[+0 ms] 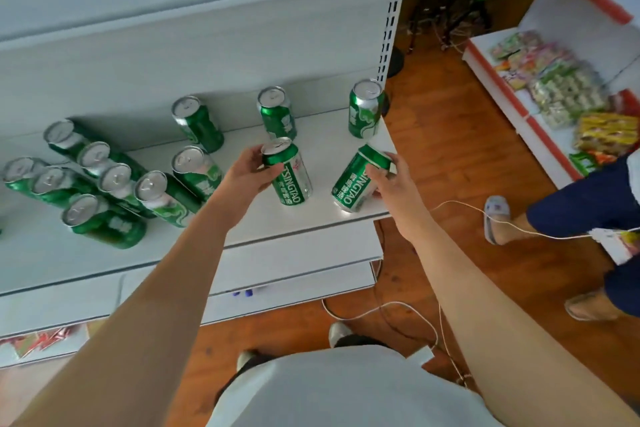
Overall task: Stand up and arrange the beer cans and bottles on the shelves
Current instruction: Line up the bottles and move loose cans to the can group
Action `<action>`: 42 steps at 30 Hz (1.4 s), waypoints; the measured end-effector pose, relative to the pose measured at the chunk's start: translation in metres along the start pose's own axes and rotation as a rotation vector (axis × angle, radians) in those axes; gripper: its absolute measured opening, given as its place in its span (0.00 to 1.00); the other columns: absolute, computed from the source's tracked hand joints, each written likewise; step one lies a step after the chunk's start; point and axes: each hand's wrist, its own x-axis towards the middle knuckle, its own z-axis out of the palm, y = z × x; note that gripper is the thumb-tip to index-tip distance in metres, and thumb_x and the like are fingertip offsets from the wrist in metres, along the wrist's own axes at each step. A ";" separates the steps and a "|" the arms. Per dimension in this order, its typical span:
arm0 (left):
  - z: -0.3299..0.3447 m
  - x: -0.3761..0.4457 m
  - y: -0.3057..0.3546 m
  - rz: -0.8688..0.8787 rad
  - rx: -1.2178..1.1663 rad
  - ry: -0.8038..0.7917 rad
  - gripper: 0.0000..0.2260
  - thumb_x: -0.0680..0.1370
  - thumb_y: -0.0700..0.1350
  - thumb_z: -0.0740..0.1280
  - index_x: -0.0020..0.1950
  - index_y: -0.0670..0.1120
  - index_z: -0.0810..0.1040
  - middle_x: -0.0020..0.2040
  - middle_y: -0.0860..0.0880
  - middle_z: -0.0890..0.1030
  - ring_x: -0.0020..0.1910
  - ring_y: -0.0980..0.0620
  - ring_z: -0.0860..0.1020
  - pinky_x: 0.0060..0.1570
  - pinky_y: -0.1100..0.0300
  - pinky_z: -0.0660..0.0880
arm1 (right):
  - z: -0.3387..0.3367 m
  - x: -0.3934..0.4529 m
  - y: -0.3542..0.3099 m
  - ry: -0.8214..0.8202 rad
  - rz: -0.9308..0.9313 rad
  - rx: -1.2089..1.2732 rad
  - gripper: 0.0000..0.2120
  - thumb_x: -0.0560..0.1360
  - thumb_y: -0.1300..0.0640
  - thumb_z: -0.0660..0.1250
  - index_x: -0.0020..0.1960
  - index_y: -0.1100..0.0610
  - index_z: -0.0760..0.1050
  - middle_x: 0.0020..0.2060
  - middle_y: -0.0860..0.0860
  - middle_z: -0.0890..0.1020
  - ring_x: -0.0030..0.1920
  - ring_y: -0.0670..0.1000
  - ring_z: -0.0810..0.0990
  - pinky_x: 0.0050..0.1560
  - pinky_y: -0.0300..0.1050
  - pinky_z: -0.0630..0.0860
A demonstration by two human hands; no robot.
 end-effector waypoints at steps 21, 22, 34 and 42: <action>-0.067 -0.159 0.002 -0.230 -0.834 0.100 0.24 0.75 0.59 0.65 0.64 0.44 0.78 0.58 0.42 0.81 0.47 0.46 0.81 0.48 0.48 0.77 | 0.176 -0.086 -0.021 -0.320 0.229 0.182 0.23 0.77 0.38 0.60 0.65 0.52 0.71 0.56 0.54 0.82 0.53 0.51 0.84 0.47 0.50 0.82; -0.086 -0.168 0.002 -0.205 -0.826 0.110 0.24 0.75 0.58 0.65 0.65 0.44 0.77 0.59 0.42 0.81 0.47 0.46 0.81 0.48 0.49 0.76 | 0.193 -0.091 -0.023 -0.324 0.210 0.149 0.24 0.76 0.39 0.61 0.65 0.53 0.70 0.56 0.55 0.81 0.54 0.53 0.83 0.49 0.53 0.82; -0.347 -0.296 -0.008 -0.079 -0.825 0.462 0.22 0.76 0.56 0.63 0.65 0.46 0.77 0.55 0.43 0.84 0.46 0.47 0.82 0.46 0.51 0.79 | 0.466 -0.168 -0.024 -0.557 0.009 -0.113 0.09 0.77 0.44 0.65 0.56 0.45 0.74 0.50 0.42 0.83 0.49 0.40 0.83 0.42 0.34 0.78; -0.488 -0.353 -0.041 -0.099 -0.844 0.686 0.22 0.74 0.59 0.65 0.59 0.45 0.78 0.53 0.41 0.83 0.46 0.44 0.83 0.51 0.47 0.79 | 0.648 -0.197 -0.007 -0.699 -0.055 -0.135 0.11 0.77 0.43 0.65 0.57 0.44 0.71 0.51 0.45 0.82 0.47 0.42 0.83 0.45 0.41 0.81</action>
